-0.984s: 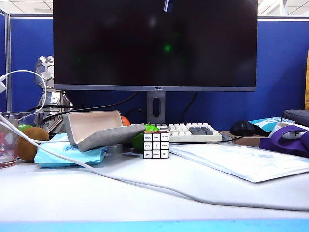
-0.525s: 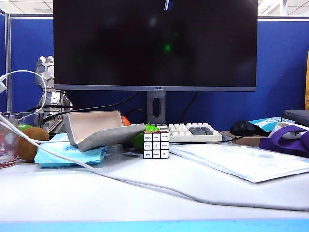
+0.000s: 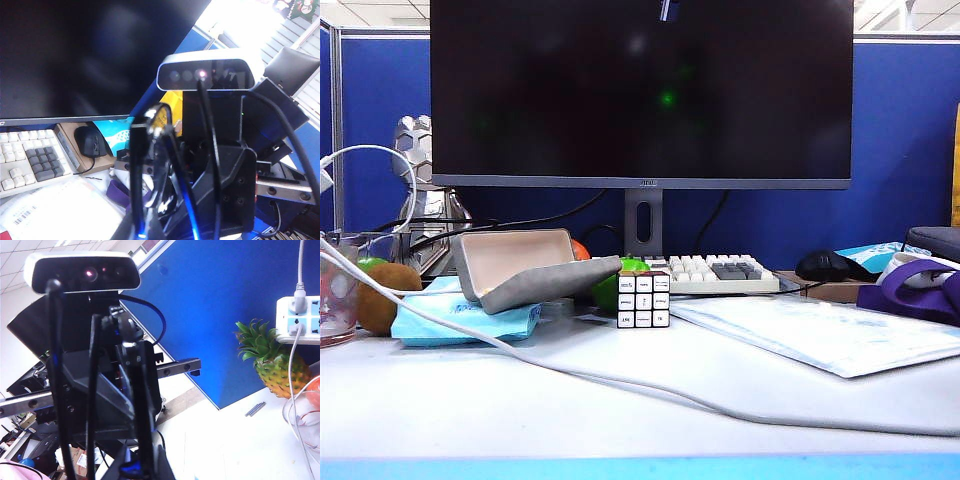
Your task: Pick up the glasses, fold the temples of the glasses, place the glasses into the glasses case, and finally close the glasses case.
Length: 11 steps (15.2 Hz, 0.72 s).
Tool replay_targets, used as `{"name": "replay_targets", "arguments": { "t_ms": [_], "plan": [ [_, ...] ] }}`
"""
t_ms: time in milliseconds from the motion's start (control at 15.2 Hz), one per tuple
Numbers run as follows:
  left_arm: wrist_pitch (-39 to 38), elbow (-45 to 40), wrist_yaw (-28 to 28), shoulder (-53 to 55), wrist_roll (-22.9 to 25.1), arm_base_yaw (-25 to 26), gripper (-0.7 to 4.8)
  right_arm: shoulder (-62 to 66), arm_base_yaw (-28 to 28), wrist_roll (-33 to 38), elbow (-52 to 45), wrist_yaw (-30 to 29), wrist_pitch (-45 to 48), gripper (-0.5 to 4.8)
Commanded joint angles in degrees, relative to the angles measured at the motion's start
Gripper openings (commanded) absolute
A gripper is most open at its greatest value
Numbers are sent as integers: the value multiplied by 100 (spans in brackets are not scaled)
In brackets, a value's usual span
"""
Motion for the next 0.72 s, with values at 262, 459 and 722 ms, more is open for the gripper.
{"name": "replay_targets", "arguments": {
  "t_ms": [262,459,722],
  "plan": [
    [46,9,42,-2,103,2,-6,-57,24,79,31,-26,94,64],
    [116,9,96,-2,157,2,-6,-57,22,79,31,-11,94,180],
    [114,9,50,-2,179,2,-6,-57,-35,74,31,-4,94,269]
  ]
}}
